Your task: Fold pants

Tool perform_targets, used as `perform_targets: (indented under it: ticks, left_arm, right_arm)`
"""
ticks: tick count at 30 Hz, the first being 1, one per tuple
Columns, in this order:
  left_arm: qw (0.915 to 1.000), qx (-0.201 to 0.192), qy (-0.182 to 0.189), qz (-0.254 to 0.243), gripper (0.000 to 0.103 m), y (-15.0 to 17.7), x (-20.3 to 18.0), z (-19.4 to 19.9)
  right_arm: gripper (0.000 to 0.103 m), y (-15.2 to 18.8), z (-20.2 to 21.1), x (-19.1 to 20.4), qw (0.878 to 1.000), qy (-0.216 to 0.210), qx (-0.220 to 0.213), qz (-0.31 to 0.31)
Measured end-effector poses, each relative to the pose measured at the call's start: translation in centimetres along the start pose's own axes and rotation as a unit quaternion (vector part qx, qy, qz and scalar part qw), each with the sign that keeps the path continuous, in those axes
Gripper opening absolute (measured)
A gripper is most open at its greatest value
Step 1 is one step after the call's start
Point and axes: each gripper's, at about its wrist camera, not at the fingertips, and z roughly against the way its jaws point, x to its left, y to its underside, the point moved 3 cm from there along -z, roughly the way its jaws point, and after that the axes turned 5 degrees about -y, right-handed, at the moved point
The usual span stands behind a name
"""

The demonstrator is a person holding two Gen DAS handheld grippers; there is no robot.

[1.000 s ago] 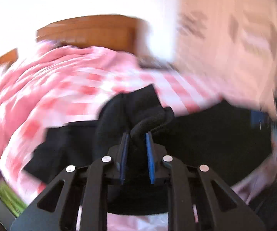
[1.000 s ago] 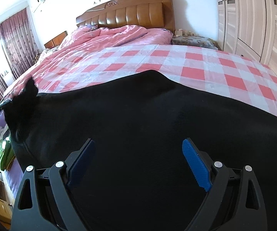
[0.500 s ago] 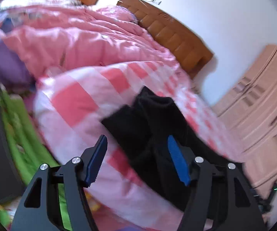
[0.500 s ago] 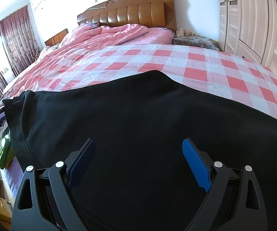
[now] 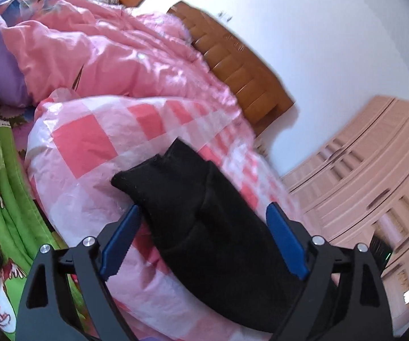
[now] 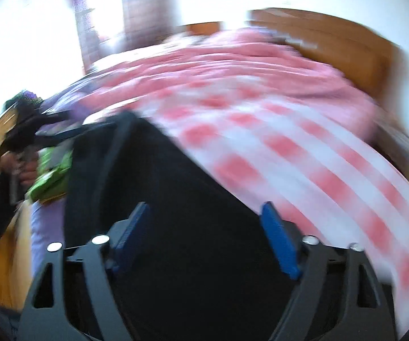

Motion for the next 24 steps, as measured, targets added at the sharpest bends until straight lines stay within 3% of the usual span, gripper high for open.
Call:
perform_targets:
  ticks: [2,6,10,11,13,15,17,20,24]
  left_arm:
    - [0.9996,0.010,-0.027,-0.002,0.089,0.1,0.3,-1.1]
    - [0.9992,0.013,-0.038,0.008,0.087,0.5,1.1,-1.8]
    - [0.9979,0.021,-0.060,-0.010,0.061,1.0,1.3,-2.2]
    - [0.9978,0.026,-0.059,-0.014,0.060,1.1,1.3,-2.3]
    - [0.9976,0.026,-0.062,-0.016,0.060,1.0,1.4,-2.4]
    - [0.9973,0.025,-0.067,-0.020,0.060,0.9,1.4,-2.6]
    - [0.9966,0.026,-0.071,-0.033,0.049,0.6,1.2,-2.9]
    - [0.9932,0.013,-0.086,-0.078,0.027,0.5,0.1,-2.8]
    - [0.9866,-0.028,-0.097,-0.128,0.022,0.0,-2.4,-1.4]
  right_arm:
    - [0.057,-2.7,-4.2,1.2,0.997,-0.050,0.025,0.046]
    - [0.050,-5.0,-9.5,1.9,0.990,-0.103,0.055,0.081]
    - [0.038,-5.5,-13.6,1.7,0.982,-0.132,0.093,0.094]
    - [0.036,-5.4,-14.5,1.3,0.981,-0.137,0.102,0.093]
    - [0.035,-5.5,-15.0,0.9,0.980,-0.153,0.099,0.085]
    - [0.027,-5.5,-15.1,0.9,0.978,-0.160,0.102,0.083]
    - [0.014,-5.5,-14.9,1.3,0.976,-0.168,0.102,0.093]
    - [0.009,-5.2,-14.2,2.2,0.978,-0.143,0.089,0.123]
    - [0.008,-6.1,-12.2,2.2,0.984,-0.123,0.048,0.123]
